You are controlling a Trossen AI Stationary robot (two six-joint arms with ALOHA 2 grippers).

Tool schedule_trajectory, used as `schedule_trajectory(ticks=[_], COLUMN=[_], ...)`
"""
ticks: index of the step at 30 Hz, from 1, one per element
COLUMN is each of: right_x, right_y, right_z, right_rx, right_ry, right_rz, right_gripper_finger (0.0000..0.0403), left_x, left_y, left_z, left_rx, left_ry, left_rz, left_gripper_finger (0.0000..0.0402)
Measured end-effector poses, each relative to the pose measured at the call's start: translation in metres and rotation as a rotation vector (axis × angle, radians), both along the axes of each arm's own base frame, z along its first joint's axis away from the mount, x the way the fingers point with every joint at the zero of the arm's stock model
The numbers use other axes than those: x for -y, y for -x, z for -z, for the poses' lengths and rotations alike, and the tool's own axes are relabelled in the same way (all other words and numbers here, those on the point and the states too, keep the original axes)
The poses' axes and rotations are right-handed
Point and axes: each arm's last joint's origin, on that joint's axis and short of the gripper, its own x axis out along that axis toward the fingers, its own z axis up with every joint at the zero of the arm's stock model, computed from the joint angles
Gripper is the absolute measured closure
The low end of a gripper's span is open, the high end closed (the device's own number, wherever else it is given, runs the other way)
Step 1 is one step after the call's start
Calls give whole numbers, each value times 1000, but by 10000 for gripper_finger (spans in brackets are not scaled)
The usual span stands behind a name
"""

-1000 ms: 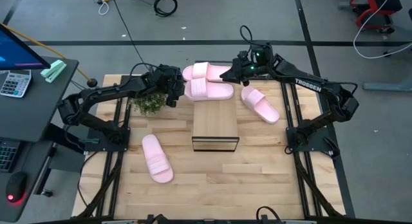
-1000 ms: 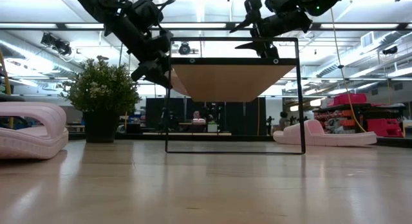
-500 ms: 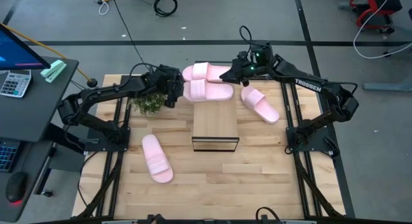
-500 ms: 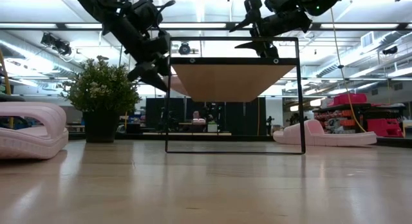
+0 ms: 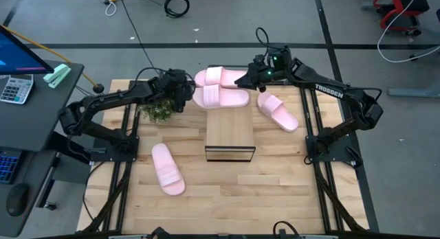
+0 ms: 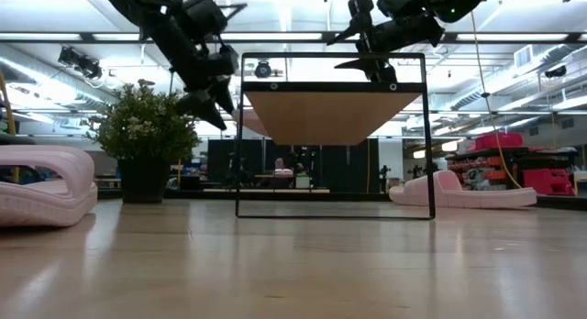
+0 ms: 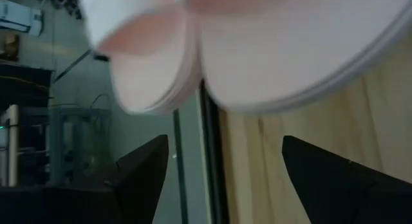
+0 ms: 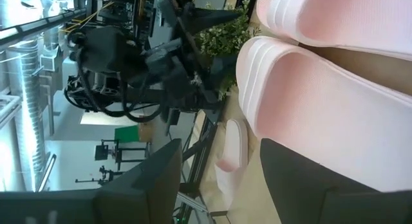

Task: Pick and place slides into the shelf
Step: Put the pink slide on the shelf

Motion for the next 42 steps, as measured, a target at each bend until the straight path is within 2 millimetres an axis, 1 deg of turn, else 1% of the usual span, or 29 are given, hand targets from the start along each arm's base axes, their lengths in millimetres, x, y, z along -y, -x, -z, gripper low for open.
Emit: schedule_trajectory(ticks=[7, 10, 13, 16, 20, 25, 31, 37, 42], right_x=[-1, -2, -5, -11, -22, -44, -75, -107, -134], right_y=[1, 2, 5, 11, 27, 44, 60, 64, 67], right_z=[-2, -4, -9, -16, -23, -34, -44, -48, -51], right_rx=[6, 11, 20, 12, -58, -132, -207, -262, -289], right_ry=[14, 21, 36, 73, 106, 148, 196, 220, 244], right_rz=[-3, -4, -2, 20, 76, 120, 163, 144, 134], right_gripper_finger=[186, 186, 186, 186, 186, 186, 186, 186, 186], left_x=[16, 28, 42, 58, 78, 104, 128, 147, 161], left_y=[17, 21, 24, 26, 24, 19, 15, 17, 21], left_z=[-29, -40, -47, -57, -69, -75, -74, -69, -65], left_rx=[98, 130, 186, 246, 313, 354, 421, 424, 455], left_ry=[-34, -44, -10, 39, 101, 171, 309, 449, 601], left_rz=[2, 31, 36, 40, 51, 48, 35, -15, -138], left_gripper_finger=[97, 99, 99, 99, 100, 100, 100, 100, 106])
